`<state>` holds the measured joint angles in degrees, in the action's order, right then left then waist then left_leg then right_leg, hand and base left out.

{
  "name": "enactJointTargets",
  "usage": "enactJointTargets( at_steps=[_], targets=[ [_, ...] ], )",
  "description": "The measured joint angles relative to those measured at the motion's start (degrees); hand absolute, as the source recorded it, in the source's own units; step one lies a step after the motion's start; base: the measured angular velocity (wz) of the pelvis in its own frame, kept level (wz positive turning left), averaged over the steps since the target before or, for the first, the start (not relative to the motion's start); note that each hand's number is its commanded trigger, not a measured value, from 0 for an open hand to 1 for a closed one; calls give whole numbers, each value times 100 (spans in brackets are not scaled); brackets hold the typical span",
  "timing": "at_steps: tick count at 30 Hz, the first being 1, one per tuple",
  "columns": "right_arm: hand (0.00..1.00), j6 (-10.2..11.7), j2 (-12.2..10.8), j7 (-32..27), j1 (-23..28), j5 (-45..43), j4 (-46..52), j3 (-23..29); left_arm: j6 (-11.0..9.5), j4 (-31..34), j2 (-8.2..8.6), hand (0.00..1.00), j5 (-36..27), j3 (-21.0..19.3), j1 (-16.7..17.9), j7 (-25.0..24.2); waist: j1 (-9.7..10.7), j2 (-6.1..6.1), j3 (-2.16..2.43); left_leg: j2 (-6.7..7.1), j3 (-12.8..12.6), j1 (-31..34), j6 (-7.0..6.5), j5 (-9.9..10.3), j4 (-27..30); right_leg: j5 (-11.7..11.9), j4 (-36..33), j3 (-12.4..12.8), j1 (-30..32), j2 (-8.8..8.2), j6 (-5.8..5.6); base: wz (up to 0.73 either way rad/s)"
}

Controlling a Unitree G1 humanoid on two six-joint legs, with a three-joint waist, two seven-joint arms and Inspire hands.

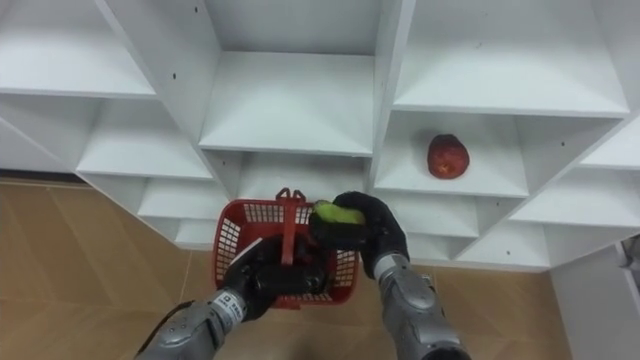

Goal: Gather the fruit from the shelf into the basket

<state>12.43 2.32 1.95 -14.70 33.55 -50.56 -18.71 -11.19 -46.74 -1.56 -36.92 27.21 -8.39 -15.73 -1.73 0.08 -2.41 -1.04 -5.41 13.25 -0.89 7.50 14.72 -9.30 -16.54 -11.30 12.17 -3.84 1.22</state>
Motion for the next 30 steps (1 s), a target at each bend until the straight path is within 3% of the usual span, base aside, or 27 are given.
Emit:
enactJointTargets(
  at_steps=[2, 3, 4, 5, 30],
  targets=[
    [100, 0, -1, 0, 0, 3, 0, -4, 6, 0, 32, 100, -145, 2, 0, -39, -11, 0, 0, 0, 0, 4, 0, 0, 0, 0, 3, 4, 4, 2, 0, 0],
    [84, -1, -4, 0, 0, 2, -1, -12, 11, 0, 43, 100, -229, 4, -1, -86, -11, 3, -2, -2, 0, 10, 0, 0, 0, 0, 18, 5, 4, 6, 0, 0],
    [60, -2, -5, 0, 0, 2, -1, -11, 14, 0, 46, 100, -267, 4, -1, -103, -12, 4, -3, -3, 0, 12, 0, 0, 0, 1, 28, 4, 4, 7, 1, 0],
    [1, -2, -4, 0, 0, 2, -2, -11, 32, 0, 48, 100, -311, 5, -1, -114, -11, 9, -5, -5, 0, 16, 0, 0, 0, 2, 71, 3, 2, 11, 1, 0],
    [0, 19, -10, -212, 1, -401, 3, -22, 147, -19, -21, 100, -621, 108, 10, -249, 24, 25, -1, -12, 2, 53, 1, 0, 18, 11, 70, -7, -5, 26, -3, 0]
  ],
)
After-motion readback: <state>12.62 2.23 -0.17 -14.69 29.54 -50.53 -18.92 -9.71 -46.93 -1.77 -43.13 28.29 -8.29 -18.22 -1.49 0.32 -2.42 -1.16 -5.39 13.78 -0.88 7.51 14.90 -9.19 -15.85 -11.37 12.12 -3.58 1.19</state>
